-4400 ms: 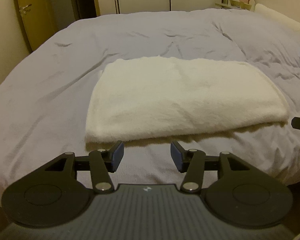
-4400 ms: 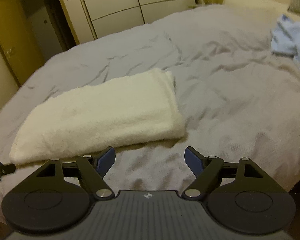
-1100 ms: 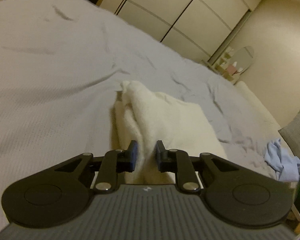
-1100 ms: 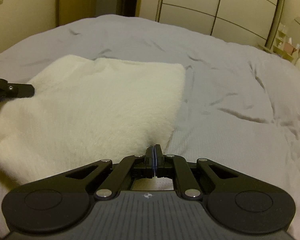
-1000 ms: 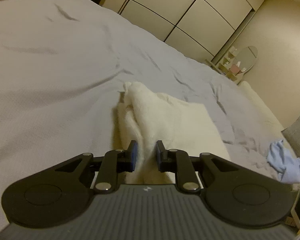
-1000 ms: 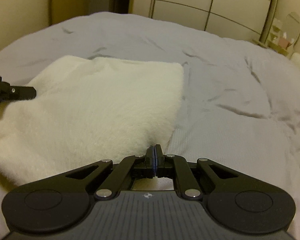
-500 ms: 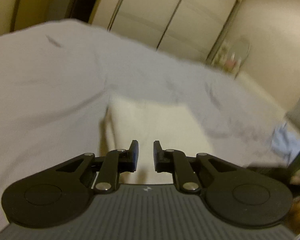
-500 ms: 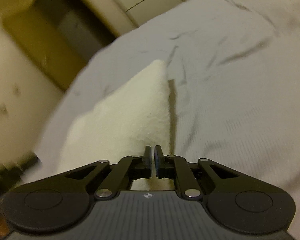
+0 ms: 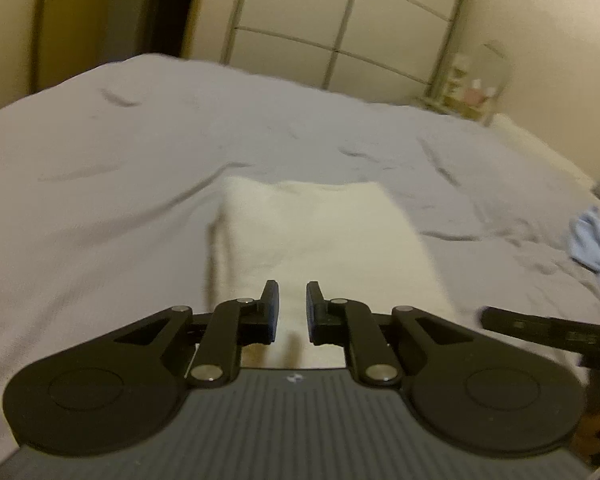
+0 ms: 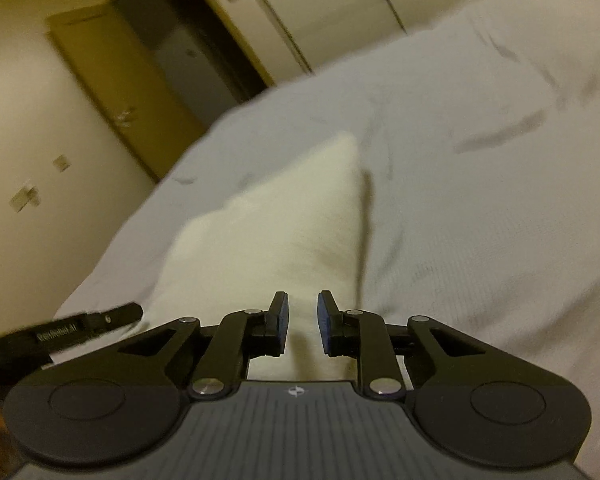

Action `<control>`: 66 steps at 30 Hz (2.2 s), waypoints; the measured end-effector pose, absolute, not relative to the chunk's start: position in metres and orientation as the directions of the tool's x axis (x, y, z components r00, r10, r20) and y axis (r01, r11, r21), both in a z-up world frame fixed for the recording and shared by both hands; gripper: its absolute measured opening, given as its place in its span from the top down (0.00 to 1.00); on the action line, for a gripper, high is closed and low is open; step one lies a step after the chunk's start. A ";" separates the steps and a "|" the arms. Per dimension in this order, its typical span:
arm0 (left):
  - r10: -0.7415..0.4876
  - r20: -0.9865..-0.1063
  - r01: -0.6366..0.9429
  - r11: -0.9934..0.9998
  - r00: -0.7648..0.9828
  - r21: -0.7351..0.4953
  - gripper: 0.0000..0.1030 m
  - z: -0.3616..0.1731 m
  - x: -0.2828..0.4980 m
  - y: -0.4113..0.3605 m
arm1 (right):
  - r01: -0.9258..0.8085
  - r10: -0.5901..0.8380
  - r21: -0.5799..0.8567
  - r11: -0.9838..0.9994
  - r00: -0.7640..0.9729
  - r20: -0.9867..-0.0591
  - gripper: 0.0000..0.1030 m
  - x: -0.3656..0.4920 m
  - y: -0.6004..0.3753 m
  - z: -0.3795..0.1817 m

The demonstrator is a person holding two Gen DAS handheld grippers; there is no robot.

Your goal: Fold clothes

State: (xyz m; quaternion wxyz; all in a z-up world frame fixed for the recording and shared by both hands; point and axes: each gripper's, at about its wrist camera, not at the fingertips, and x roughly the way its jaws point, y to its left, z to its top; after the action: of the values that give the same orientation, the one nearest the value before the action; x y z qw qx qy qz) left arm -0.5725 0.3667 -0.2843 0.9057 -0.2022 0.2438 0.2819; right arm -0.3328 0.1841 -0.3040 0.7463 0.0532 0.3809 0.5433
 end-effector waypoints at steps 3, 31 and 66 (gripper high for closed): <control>0.413 -0.640 -0.650 0.738 0.648 -0.181 0.89 -0.307 -0.556 0.365 | -0.826 0.840 0.432 0.361 0.087 -0.535 0.79 -0.352 0.187 -0.303; 0.573 -0.721 -0.793 0.606 0.390 0.053 0.47 -0.233 -0.567 0.236 | -0.806 0.705 0.275 0.524 0.230 -0.671 0.13 -0.379 0.119 -0.258; 0.657 -0.695 -0.835 0.529 0.291 0.150 0.14 -0.218 -0.590 0.186 | -0.853 0.673 0.147 0.501 0.277 -0.685 0.00 -0.423 0.098 -0.224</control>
State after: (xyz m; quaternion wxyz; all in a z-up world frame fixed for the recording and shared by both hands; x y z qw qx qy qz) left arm -0.5897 0.1864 -0.2177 0.7943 -0.1216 0.3655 0.4698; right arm -0.4235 0.0980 -0.2237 0.7892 -0.1258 0.3571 0.4836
